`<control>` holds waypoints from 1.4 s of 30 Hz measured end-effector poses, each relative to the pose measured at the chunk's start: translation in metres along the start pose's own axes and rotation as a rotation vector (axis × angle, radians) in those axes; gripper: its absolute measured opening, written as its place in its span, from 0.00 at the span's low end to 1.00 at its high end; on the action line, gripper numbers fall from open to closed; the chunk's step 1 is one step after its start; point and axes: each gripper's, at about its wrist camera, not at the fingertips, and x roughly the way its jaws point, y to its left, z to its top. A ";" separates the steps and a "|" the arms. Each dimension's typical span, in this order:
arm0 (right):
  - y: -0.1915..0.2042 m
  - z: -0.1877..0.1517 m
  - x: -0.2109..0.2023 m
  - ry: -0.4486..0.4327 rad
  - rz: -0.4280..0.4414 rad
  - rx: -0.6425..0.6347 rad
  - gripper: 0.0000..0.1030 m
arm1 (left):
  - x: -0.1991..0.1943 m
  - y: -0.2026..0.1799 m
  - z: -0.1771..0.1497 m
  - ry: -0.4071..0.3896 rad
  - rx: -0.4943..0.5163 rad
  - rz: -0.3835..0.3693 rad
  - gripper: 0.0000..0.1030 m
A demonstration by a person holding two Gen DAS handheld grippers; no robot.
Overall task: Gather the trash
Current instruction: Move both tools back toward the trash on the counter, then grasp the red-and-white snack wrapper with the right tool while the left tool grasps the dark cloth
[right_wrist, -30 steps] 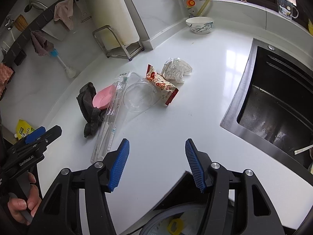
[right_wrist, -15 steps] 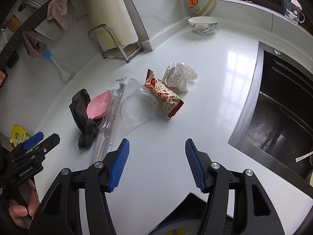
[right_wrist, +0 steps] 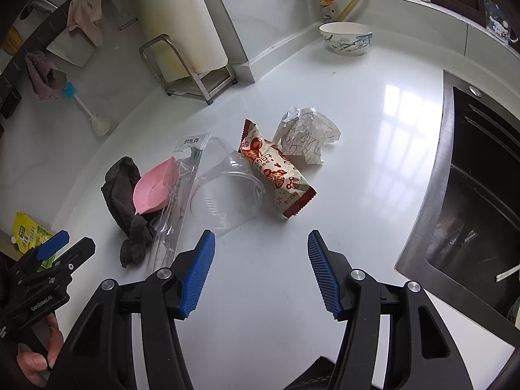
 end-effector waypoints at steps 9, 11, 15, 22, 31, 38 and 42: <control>-0.009 0.010 0.016 0.008 -0.003 0.014 0.55 | 0.008 -0.001 0.005 0.010 -0.002 -0.001 0.84; -0.009 0.012 0.019 0.008 -0.007 0.011 0.55 | 0.011 -0.002 0.006 0.013 -0.004 -0.002 0.84; -0.011 0.019 0.023 0.000 -0.019 -0.003 0.55 | 0.015 -0.002 0.007 0.019 0.000 -0.002 0.84; -0.019 0.031 0.036 0.009 -0.067 -0.047 0.55 | 0.019 -0.002 0.007 0.026 0.000 -0.004 0.84; -0.017 0.043 0.051 0.020 -0.091 -0.087 0.55 | 0.021 -0.002 0.006 0.028 -0.001 -0.005 0.84; -0.011 0.046 0.063 0.043 -0.100 -0.114 0.55 | 0.025 0.000 0.007 0.034 -0.010 -0.007 0.84; -0.006 0.046 0.068 0.050 -0.099 -0.131 0.53 | 0.027 0.000 0.007 0.035 -0.009 -0.008 0.84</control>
